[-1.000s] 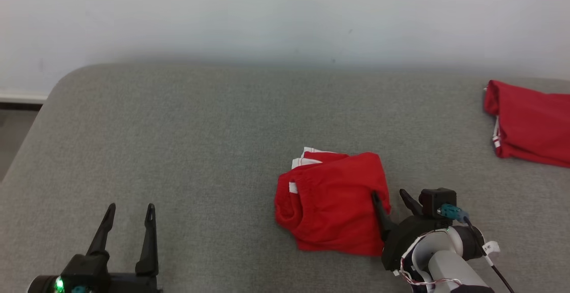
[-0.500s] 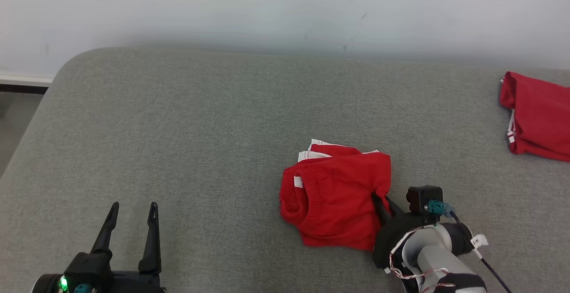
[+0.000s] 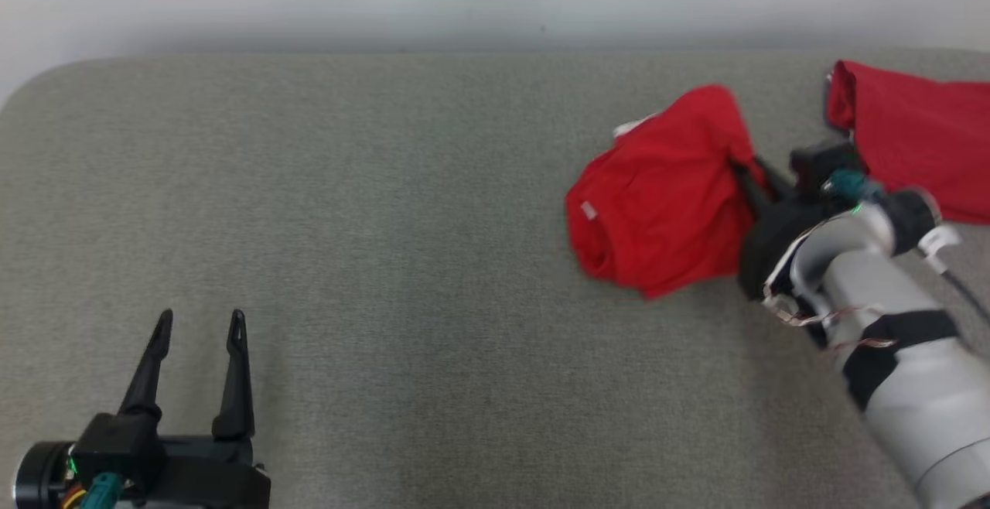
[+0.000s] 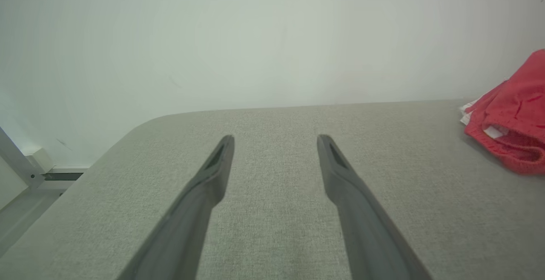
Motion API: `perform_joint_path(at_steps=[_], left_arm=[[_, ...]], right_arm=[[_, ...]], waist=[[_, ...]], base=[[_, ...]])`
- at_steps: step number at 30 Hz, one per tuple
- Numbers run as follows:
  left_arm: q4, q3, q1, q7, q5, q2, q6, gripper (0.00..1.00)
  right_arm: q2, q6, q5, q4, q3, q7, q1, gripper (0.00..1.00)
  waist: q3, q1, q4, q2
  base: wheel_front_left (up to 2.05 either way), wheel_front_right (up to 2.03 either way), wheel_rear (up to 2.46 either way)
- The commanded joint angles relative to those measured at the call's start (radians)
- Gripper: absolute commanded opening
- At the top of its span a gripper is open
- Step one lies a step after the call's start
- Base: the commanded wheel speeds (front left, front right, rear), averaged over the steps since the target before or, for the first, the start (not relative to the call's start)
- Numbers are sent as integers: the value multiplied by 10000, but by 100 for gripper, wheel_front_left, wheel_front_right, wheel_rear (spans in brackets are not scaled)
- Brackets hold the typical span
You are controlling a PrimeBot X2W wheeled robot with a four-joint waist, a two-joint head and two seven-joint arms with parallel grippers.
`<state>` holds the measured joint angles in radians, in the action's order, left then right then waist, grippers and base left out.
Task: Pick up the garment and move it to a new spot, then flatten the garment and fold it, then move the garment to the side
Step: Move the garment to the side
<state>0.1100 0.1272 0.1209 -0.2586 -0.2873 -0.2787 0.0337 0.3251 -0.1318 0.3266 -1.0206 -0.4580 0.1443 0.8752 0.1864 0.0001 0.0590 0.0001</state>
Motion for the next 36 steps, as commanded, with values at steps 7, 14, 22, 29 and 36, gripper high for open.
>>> perform_joint_path(at_steps=[7, 14, 22, 29, 36], left_arm=[[-506, -20, 568, -60, 246, -281, -130, 100], [-1520, -121, 969, 39, 478, -695, -71, 100], [-3124, 43, 1321, 419, 942, -1071, 13, 100], [-4654, -181, 1084, 936, 1263, -1518, 215, 100], [-5976, -327, 1043, 1400, 1523, -1820, 372, 100]], right_arm=[[1134, 24, 730, 352, -827, -485, 1316, 0], [2115, 24, 1085, 587, -1565, -831, 2889, 0], [3074, 24, 1035, 125, -2036, -1163, 4308, 0], [3958, 24, 731, -178, -2494, -1317, 5250, 0], [4673, 24, 213, -337, -3145, -1445, 6177, 0]], waist=[[1419, -1, -1044, -1], [2545, -1, -1557, -1], [3496, -1, -1777, -1], [4085, -1, -1945, -1], [4548, -1, -2023, -1]], base=[[0, 0, 0], [0, 0, 0], [0, 0, 0], [0, 0, 0], [0, 0, 0]])
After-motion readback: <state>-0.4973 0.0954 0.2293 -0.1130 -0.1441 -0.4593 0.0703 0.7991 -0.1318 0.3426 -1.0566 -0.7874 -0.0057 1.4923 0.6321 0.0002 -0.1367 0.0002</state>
